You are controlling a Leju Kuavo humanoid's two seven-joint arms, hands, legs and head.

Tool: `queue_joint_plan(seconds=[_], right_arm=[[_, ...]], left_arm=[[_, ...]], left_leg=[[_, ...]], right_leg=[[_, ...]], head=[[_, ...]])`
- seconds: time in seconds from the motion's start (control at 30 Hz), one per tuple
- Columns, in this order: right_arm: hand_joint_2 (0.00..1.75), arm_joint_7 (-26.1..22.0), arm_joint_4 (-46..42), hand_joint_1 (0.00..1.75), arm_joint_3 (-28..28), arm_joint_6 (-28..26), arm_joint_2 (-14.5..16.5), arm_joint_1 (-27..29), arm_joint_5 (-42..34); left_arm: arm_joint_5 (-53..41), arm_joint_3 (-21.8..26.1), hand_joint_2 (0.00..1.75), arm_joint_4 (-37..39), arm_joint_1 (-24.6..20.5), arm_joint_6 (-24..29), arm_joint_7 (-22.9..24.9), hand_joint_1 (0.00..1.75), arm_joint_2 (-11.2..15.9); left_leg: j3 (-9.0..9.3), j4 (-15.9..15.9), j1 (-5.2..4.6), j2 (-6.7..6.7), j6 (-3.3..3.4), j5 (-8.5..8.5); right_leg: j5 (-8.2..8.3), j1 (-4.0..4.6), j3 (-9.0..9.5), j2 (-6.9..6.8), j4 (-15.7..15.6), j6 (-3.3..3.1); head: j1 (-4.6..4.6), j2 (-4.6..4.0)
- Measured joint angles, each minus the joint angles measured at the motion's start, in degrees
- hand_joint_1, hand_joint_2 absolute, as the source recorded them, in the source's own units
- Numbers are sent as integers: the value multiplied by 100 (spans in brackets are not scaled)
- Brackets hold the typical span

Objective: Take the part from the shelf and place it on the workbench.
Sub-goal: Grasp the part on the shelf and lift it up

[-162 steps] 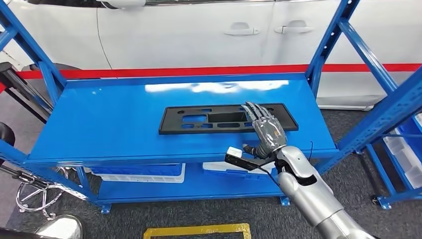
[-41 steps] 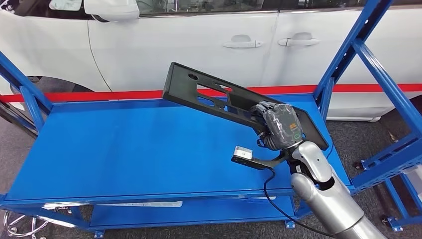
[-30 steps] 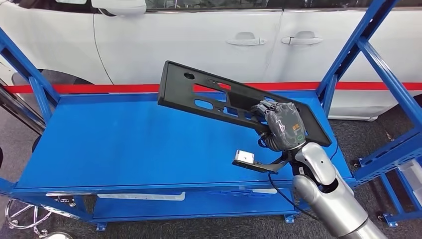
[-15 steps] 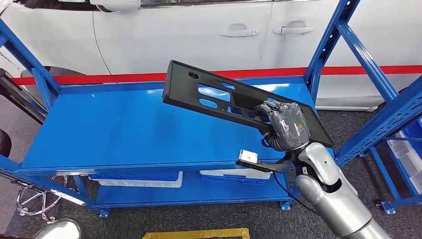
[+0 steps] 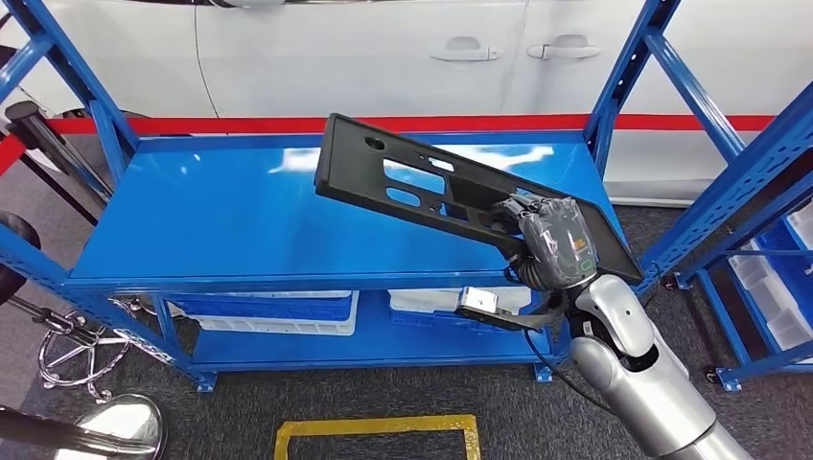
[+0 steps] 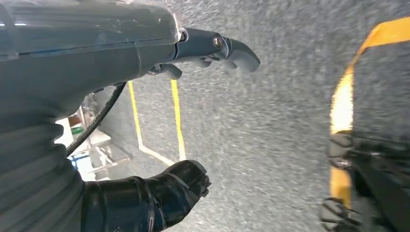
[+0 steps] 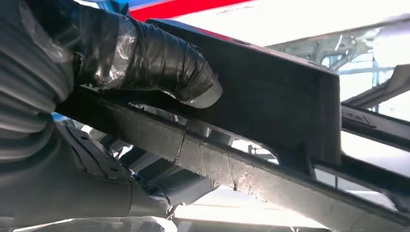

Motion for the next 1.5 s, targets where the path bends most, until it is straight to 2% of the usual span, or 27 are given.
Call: queue_joint_plan(seconds=[0.03, 0.1, 0.17, 0.23, 0.3, 0.37, 0.43, 0.47, 0.53, 0.57, 0.6, 0.67, 0.7, 0.77, 0.83, 0.93, 0.97, 1.0, 1.03, 1.1, 1.17, 1.2, 1.23, 1.3, 1.37, 1.47, 1.5], right_arm=[[175, 2, -1, 175, -2, -5, -4, 5, 4], [175, 14, -11, 175, -12, -20, -10, -1, 40], [175, 49, -65, 175, -32, -17, -17, -21, 81], [175, 86, -151, 175, -59, 2, -51, -39, 91], [175, 94, -226, 175, -98, -12, -136, -12, 86], [175, 54, -297, 175, -178, -95, -285, 111, 44], [175, -72, -351, 175, -348, -249, -488, 351, -57], [175, -173, -363, 175, -480, -327, -596, 500, -124], [175, -396, -369, 175, -817, -417, -790, 783, -256], [175, -487, -369, 175, -986, -428, -863, 890, -303], [175, -558, -370, 175, -1143, -426, -921, 972, -335], [175, -651, -384, 175, -1400, -406, -995, 1076, -367], [175, -689, -394, 175, -1504, -387, -1012, 1105, -373], [175, -735, -412, 175, -1647, -335, -1022, 1131, -375], [175, -753, -417, 175, -1734, -288, -1025, 1146, -375], [175, -768, -417, 175, -1826, -268, -1027, 1162, -374], [175, -773, -417, 175, -1843, -262, -1026, 1167, -373], [175, -781, -417, 175, -1851, -251, -1025, 1172, -366], [175, -793, -418, 175, -1855, -234, -1022, 1176, -350], [175, -815, -447, 175, -1838, -148, -989, 1165, -262], [175, -751, -525, 175, -1735, 24, -868, 1074, -85], [175, -660, -570, 175, -1638, 124, -767, 994, 22], [175, -537, -607, 175, -1511, 213, -653, 901, 122], [175, -254, -656, 175, -1223, 319, -451, 725, 260], [175, -29, -709, 175, -974, 336, -347, 593, 306], [175, 149, -825, 175, -796, 298, -323, 512, 273], [175, 182, -853, 175, -774, 288, -326, 507, 252]], left_arm=[[11, -10, 175, -1, 1, 0, -5, 0, -3], [33, -37, 175, -2, -3, -1, -58, 0, -11], [46, -62, 175, -2, -13, 2, -135, 0, -16], [48, -84, 175, -2, -22, 6, -164, 0, -19], [18, -110, 175, -3, -26, 15, -154, 0, -30], [-51, -162, 175, -6, -32, 39, -125, 0, -69], [-157, -243, 175, -13, -44, 84, -74, 0, -126], [-218, -291, 175, -22, -51, 109, -45, 0, -156], [-325, -386, 175, -51, -70, 151, 8, 0, -209], [-360, -429, 175, -67, -82, 166, 28, 0, -228], [-382, -466, 175, -84, -98, 179, 41, 0, -240], [-411, -524, 175, -108, -131, 204, 53, 0, -254], [-418, -550, 175, -116, -147, 211, 54, 0, -261], [-425, -598, 175, -124, -174, 215, 56, 0, -278], [-424, -640, 175, -135, -216, 214, 61, 0, -303], [-423, -668, 175, -158, -239, 216, 67, 0, -328], [-423, -671, 175, -163, -236, 216, 68, 0, -335], [-417, -673, 175, -167, -235, 216, 70, 0, -343], [-404, -674, 175, -168, -231, 218, 72, 0, -352], [-324, -670, 175, -168, -220, 236, 72, 0, -372], [-190, -646, 175, -168, -192, 252, 36, 0, -373], [-122, -626, 175, -167, -175, 244, -4, 0, -360], [-68, -604, 175, -163, -155, 226, -48, 0, -338], [-8, -572, 175, -146, -125, 171, -111, 0, -280], [4, -562, 175, -123, -100, 134, -131, 0, -228], [-5, -561, 175, -113, -58, 130, -138, 0, -184], [-9, -561, 175, -111, -45, 134, -138, 0, -172]], left_leg=[[-104, 53, 9, 3, -19, 37], [-297, 180, 27, 2, -71, 90], [-428, 291, 24, -6, -139, 142], [-481, 310, 17, -18, -217, 228], [-529, 324, 35, -32, -290, 219], [-650, 624, 56, -39, -337, -189], [-804, 1296, 61, -38, -362, -777], [-841, 1627, 60, -38, -368, -929], [-705, 1874, 59, -39, -356, -829], [-502, 1705, 55, -41, -332, -661], [-211, 1368, 46, -48, -292, -534], [376, 526, 11, -65, -205, -552], [544, 239, -12, -72, -170, -613], [580, 52, -39, -72, -120, -592], [493, -19, -27, -43, -40, -417], [252, -48, -13, 7, 45, -165], [150, -28, -15, 14, 43, -93], [39, 1, -17, 19, 35, -25], [-82, 39, -15, 20, 21, 39], [-315, 145, -5, 16, -22, 140], [-482, 248, -13, 11, -89, 209], [-524, 278, -22, 14, -130, 249], [-552, 283, -29, 18, -171, 299], [-589, 274, -13, 15, -249, 384], [-699, 451, 12, -9, -311, 108], [-933, 1405, 28, -22, -366, -787], [-954, 1723, 30, -22, -369, -894]], right_leg=[[139, -23, 118, -1, -26, 24], [368, -66, 607, -1, -602, 59], [308, -53, 1036, 16, -1264, 32], [249, -9, 1109, 28, -1476, -51], [354, -15, 1018, 7, -1492, -157], [489, -28, 898, -23, -1526, -259], [616, -6, 751, -51, -1522, -302], [680, 7, 668, -66, -1514, -303], [806, 30, 486, -85, -1484, -292], [864, 38, 395, -88, -1466, -282], [919, 41, 317, -86, -1448, -269], [1027, 47, 220, -74, -1429, -218], [1088, 37, 203, -69, -1442, -182], [1221, 13, 196, -65, -1510, -95], [1101, -5, 149, -45, -1471, -35], [238, -18, -35, -19, -702, 21], [53, -22, -83, -17, -340, 45], [34, -30, -83, -17, -67, 68], [150, -41, -12, -17, 59, 86], [464, -76, 415, -16, -264, 110], [382, -76, 1000, 10, -1027, 89], [278, -61, 1169, 25, -1313, 53], [203, -34, 1232, 39, -1467, 3], [270, -21, 1137, 22, -1504, -118], [398, -29, 995, -25, -1508, -236], [611, 0, 738, -70, -1505, -320], [682, 17, 646, -74, -1497, -325]], head=[[1, 0], [1, 0], [-3, 0], [-3, 0], [1, 0], [-2, 0], [-3, 0], [-2, 0], [-2, 0], [-3, 0], [-3, 0], [-2, 0], [-3, 0], [-6, 0], [-6, 0], [5, 0], [6, 0], [7, 0], [7, 0], [8, 0], [5, 0], [4, 0], [1, 0], [1, 0], [0, 0], [-3, 0], [-3, 0]])
